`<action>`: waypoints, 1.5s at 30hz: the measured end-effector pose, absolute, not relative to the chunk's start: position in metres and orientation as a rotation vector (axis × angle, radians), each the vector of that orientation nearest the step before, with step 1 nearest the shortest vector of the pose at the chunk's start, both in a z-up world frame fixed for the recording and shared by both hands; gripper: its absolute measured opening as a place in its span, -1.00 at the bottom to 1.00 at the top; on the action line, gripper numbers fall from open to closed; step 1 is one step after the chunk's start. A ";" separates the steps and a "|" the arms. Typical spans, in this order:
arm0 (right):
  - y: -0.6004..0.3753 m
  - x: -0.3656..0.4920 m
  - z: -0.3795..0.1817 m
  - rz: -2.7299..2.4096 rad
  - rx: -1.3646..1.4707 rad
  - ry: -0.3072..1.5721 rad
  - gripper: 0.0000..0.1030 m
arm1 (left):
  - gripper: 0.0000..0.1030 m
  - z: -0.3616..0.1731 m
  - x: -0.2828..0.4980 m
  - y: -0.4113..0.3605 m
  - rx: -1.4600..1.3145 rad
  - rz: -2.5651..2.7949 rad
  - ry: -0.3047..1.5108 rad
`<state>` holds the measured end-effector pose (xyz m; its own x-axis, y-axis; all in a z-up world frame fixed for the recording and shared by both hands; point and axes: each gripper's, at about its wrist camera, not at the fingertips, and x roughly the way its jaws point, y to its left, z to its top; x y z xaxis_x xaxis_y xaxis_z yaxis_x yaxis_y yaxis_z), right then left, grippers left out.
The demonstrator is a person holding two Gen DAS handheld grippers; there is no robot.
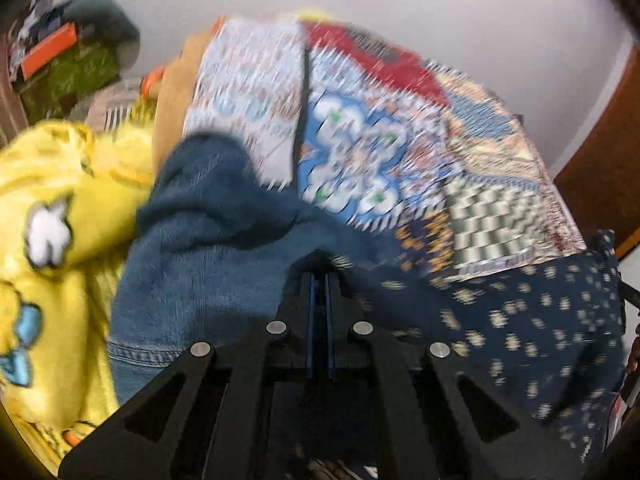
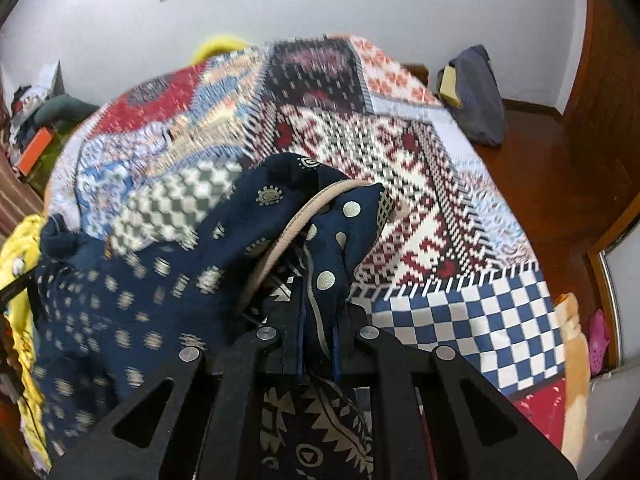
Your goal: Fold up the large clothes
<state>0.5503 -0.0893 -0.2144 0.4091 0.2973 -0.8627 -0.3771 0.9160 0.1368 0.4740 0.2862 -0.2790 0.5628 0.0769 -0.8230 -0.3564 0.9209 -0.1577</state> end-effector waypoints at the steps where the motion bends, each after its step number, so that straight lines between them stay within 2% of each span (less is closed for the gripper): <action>1: -0.086 0.549 -0.216 0.422 -0.106 1.065 -0.81 | -0.94 -0.285 0.474 0.288 -0.330 0.258 0.959; 7: -0.076 0.524 -0.200 0.388 -0.274 0.988 -0.73 | -0.94 -0.299 0.456 0.294 -0.327 0.237 1.001; 13: -0.091 0.491 -0.160 0.397 -0.280 0.991 -0.69 | -0.93 -0.259 0.427 0.275 -0.231 0.214 0.975; 15: -0.097 0.479 -0.146 0.407 -0.247 0.990 -0.61 | -0.93 -0.239 0.414 0.262 -0.187 0.194 0.962; 19: -0.107 0.442 -0.102 0.400 -0.223 0.930 0.00 | -0.86 -0.194 0.383 0.231 -0.104 0.157 0.925; 22: -0.114 0.415 -0.068 0.417 -0.210 0.878 0.19 | -0.69 -0.165 0.364 0.209 -0.070 0.122 0.899; 23: -0.116 0.409 -0.061 0.427 -0.204 0.869 0.33 | -0.54 -0.155 0.356 0.203 -0.066 0.109 0.886; 24: -0.118 0.401 -0.053 0.434 -0.198 0.860 0.39 | -0.25 -0.146 0.347 0.197 -0.066 0.100 0.868; 26: -0.122 0.383 -0.037 0.446 -0.195 0.834 0.53 | 0.10 -0.130 0.330 0.186 -0.068 0.095 0.834; 29: -0.125 0.355 -0.022 0.493 -0.214 0.821 0.55 | 0.18 -0.109 0.300 0.174 -0.067 0.062 0.800; 35: -0.130 0.313 -0.026 0.550 -0.228 0.852 0.56 | 0.60 -0.099 0.251 0.164 -0.052 0.062 0.784; 40: -0.139 0.291 -0.055 0.544 -0.261 0.929 0.56 | 0.61 -0.123 0.218 0.169 -0.051 0.048 0.831; 45: -0.153 0.277 -0.099 0.527 -0.245 1.057 0.56 | 0.62 -0.179 0.204 0.182 -0.160 0.006 0.976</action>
<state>0.2771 -0.1531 -0.0992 0.3832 0.2935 -0.8758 -0.5229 0.8506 0.0563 0.2037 0.1822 -0.1789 0.5617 -0.0666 -0.8247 -0.0771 0.9882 -0.1323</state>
